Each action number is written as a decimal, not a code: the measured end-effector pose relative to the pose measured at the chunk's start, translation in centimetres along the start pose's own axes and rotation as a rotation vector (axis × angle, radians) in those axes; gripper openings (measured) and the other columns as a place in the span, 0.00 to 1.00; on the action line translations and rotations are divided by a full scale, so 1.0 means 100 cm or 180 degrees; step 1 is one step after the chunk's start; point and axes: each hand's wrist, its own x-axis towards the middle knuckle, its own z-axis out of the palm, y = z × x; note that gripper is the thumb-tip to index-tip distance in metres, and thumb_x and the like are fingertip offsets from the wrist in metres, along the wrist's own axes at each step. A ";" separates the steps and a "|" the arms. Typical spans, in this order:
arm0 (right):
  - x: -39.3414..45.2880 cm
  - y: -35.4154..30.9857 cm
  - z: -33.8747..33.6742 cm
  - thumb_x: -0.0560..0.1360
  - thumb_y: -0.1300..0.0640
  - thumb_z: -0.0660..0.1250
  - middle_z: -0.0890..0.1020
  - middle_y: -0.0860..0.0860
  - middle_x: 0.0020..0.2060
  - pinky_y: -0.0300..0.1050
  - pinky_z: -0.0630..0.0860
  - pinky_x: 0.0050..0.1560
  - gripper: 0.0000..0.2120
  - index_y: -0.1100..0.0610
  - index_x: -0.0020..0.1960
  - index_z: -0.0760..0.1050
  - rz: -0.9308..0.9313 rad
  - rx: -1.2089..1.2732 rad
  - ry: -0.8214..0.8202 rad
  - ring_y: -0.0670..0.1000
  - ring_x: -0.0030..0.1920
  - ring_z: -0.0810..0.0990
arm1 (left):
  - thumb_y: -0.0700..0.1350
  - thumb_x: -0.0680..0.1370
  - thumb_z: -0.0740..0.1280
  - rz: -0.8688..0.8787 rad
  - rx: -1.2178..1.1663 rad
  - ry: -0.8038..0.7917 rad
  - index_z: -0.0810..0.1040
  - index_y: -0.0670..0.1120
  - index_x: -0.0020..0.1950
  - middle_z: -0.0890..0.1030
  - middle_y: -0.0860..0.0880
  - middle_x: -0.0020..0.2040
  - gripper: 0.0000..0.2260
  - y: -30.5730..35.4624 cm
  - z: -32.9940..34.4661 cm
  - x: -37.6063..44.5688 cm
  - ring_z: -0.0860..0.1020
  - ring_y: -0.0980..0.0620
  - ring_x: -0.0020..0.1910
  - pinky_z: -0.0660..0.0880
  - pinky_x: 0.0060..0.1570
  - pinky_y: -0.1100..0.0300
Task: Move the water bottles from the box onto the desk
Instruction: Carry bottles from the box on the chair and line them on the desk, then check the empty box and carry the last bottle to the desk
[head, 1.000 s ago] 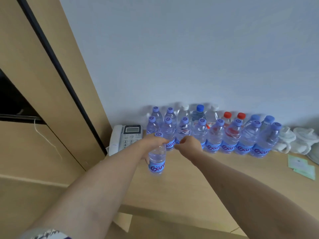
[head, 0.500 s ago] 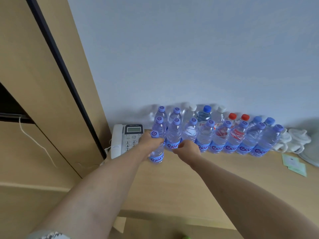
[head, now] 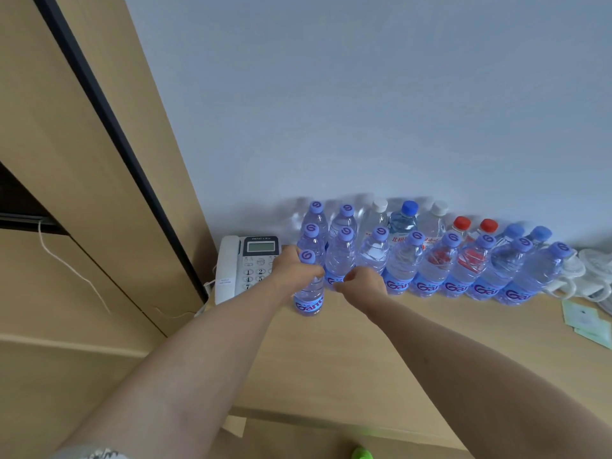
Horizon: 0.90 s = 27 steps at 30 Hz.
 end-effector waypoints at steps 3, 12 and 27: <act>0.001 -0.001 -0.002 0.72 0.54 0.71 0.71 0.49 0.29 0.43 0.64 0.30 0.15 0.54 0.33 0.68 -0.0041 0.0055 -0.0001 0.52 0.32 0.69 | 0.42 0.68 0.77 0.0087 0.0202 0.0008 0.74 0.50 0.44 0.79 0.55 0.42 0.13 0.001 0.001 -0.001 0.77 0.54 0.41 0.72 0.40 0.60; -0.010 0.009 -0.005 0.72 0.53 0.72 0.72 0.48 0.27 0.43 0.64 0.29 0.17 0.53 0.30 0.67 -0.0050 0.0047 -0.0024 0.51 0.31 0.71 | 0.42 0.69 0.77 0.0061 0.0380 0.0117 0.77 0.47 0.50 0.81 0.52 0.46 0.14 0.001 0.002 -0.002 0.81 0.48 0.50 0.75 0.46 0.59; -0.067 0.044 -0.059 0.75 0.51 0.70 0.82 0.54 0.58 0.47 0.74 0.51 0.19 0.56 0.63 0.77 -0.0137 -0.0365 0.0580 0.58 0.59 0.79 | 0.59 0.72 0.71 0.1810 0.2775 0.0336 0.74 0.54 0.69 0.73 0.47 0.69 0.26 0.049 0.020 -0.042 0.67 0.41 0.70 0.70 0.65 0.46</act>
